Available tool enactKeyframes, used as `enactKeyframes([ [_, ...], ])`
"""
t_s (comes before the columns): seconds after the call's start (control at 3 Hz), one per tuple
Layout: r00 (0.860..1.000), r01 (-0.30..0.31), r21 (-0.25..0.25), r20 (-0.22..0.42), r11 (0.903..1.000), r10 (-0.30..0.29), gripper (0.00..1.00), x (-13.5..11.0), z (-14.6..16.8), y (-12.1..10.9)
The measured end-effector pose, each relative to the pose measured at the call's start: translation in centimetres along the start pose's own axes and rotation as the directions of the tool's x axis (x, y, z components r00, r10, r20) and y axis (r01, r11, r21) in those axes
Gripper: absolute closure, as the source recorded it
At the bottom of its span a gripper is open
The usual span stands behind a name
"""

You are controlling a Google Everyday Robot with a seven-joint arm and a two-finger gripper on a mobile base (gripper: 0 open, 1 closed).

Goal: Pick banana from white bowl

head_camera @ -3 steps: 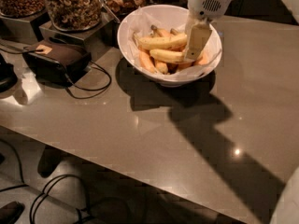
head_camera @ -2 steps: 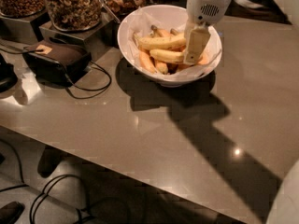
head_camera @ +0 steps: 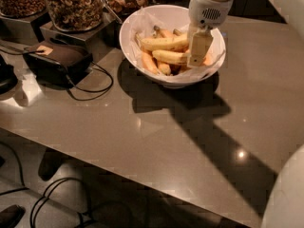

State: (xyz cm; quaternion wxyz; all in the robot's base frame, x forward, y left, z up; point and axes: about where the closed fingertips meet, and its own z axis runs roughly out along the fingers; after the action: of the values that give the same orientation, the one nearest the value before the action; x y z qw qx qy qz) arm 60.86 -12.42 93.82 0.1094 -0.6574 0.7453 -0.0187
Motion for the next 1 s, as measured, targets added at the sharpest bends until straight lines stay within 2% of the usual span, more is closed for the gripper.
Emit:
enactKeyframes([
  [0.33, 1.000, 0.000, 0.000, 0.000, 1.0000, 0.000, 0.38, 0.0, 0.0, 0.0],
  [1.0, 1.000, 0.000, -0.042, -0.002, 0.9991, 0.000, 0.38, 0.5, 2.1, 0.3],
])
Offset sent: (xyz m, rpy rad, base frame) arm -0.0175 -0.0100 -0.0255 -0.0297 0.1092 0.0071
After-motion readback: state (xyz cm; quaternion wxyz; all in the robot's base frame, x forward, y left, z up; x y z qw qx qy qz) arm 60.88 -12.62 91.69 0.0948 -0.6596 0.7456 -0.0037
